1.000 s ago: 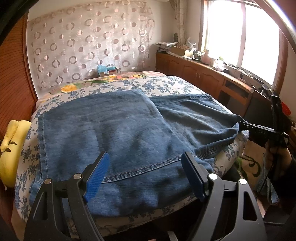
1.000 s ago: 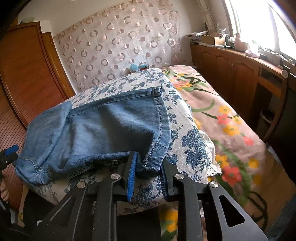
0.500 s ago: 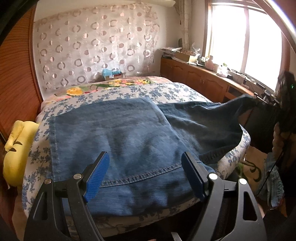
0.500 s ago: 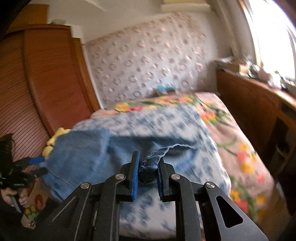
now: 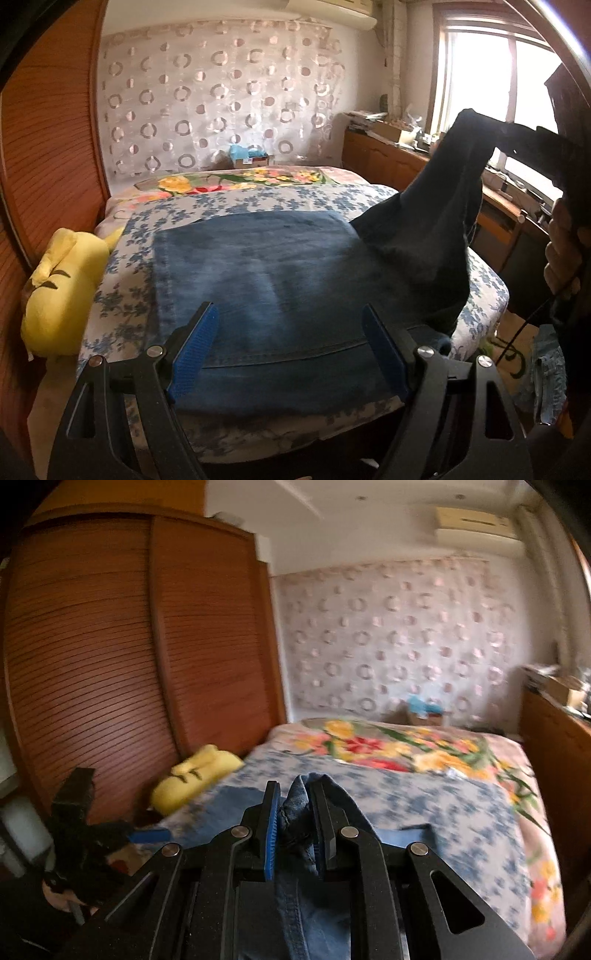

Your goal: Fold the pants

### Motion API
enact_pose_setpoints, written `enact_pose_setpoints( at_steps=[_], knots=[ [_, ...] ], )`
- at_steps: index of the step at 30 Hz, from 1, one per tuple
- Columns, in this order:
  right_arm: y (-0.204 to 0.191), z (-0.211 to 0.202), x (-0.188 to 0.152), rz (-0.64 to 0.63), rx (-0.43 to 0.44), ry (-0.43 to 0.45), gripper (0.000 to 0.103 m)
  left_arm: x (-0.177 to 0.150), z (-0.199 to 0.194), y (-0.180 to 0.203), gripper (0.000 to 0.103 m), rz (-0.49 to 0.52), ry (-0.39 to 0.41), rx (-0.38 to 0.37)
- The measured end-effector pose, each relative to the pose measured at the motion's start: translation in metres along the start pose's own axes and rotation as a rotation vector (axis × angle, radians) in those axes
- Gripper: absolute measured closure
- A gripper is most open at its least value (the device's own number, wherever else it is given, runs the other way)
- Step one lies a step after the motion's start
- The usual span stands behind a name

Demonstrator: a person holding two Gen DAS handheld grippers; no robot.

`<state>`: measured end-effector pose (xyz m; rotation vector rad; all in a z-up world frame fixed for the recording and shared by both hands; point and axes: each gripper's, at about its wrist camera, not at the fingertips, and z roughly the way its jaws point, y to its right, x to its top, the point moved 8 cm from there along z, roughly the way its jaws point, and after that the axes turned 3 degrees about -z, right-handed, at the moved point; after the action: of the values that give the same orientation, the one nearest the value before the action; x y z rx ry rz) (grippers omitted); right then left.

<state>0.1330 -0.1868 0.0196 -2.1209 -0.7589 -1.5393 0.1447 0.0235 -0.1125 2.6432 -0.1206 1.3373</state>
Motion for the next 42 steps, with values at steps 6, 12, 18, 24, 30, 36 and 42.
enact_pose_setpoints(
  at_steps=[6,12,18,24,30,36,42],
  knots=[
    [-0.027,0.047,-0.009,-0.051,0.094,-0.061,0.087,-0.008,-0.004,-0.021,0.022,-0.036,-0.003,0.021],
    [-0.014,0.077,-0.026,-0.068,0.045,-0.153,0.075,-0.014,-0.002,-0.034,0.023,-0.064,-0.009,0.033],
    [-0.031,0.066,-0.024,-0.081,0.073,-0.196,0.052,-0.015,0.0,-0.036,0.023,-0.07,-0.01,0.035],
    [-0.022,0.038,-0.028,-0.024,0.076,-0.205,0.051,-0.016,0.001,-0.034,0.023,-0.066,-0.01,0.032],
    [-0.014,0.01,-0.031,-0.005,0.029,-0.163,0.049,-0.015,-0.001,-0.034,0.023,-0.069,0.002,0.03],
    [0.01,0.009,-0.058,0.029,-0.071,-0.202,0.048,-0.011,-0.011,-0.027,0.023,-0.065,0.019,0.008],
    [0.027,0.014,-0.081,0.109,-0.116,-0.241,0.048,0.0,-0.026,-0.006,0.023,-0.039,0.051,-0.042]
  ],
)
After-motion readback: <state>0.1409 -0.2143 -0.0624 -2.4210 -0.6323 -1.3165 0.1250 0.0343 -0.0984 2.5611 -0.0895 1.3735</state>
